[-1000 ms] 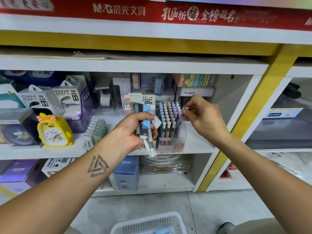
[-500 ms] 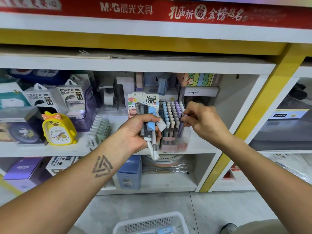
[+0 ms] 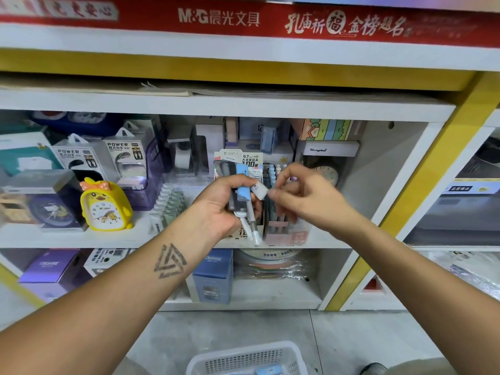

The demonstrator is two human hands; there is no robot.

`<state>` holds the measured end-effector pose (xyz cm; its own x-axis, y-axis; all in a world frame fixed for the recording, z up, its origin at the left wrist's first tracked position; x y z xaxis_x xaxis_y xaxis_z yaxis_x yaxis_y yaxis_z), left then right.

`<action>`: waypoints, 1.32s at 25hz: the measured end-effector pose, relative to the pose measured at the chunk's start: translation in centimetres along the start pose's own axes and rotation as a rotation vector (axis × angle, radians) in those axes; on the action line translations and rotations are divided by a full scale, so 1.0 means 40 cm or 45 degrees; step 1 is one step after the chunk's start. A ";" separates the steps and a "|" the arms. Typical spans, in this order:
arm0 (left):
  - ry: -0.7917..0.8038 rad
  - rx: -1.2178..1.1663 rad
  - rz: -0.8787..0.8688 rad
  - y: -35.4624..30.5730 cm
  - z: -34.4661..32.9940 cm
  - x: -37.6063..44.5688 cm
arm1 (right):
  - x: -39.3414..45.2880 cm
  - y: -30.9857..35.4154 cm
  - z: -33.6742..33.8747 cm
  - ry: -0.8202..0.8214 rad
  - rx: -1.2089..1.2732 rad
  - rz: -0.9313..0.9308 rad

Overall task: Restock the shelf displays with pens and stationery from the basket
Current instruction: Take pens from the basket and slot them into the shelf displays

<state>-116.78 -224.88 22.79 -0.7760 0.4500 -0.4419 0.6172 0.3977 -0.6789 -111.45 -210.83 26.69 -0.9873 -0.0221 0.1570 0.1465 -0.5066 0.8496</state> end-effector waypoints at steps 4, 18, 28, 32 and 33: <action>0.042 -0.030 0.006 -0.014 0.006 0.002 | -0.018 0.019 -0.090 0.195 0.101 -0.029; 0.027 -0.020 0.031 -0.038 0.037 -0.010 | 0.013 -0.009 -0.013 -0.027 0.417 -0.185; -0.063 0.009 0.062 -0.104 0.136 -0.051 | 0.070 0.065 -0.029 -0.147 -0.022 -0.053; -0.142 0.019 0.038 -0.154 0.202 -0.077 | 0.093 0.077 -0.080 -0.115 0.101 -0.038; -0.160 0.008 0.025 -0.168 0.221 -0.083 | 0.103 0.081 -0.101 -0.089 0.057 -0.033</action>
<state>-119.50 -236.11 23.64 -0.7741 0.3537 -0.5251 0.6321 0.3844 -0.6728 -115.31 -216.03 28.04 -0.9844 0.0513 0.1681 0.1251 -0.4672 0.8752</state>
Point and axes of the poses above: each hand's wrist, its own x-axis towards the middle knuckle, its own z-axis out of the back of the hand, y = z × x, the point moved 6 cm from there along x, towards the middle knuckle, and after that the axes turned 1 degree about -x, right-handed, at the moved point
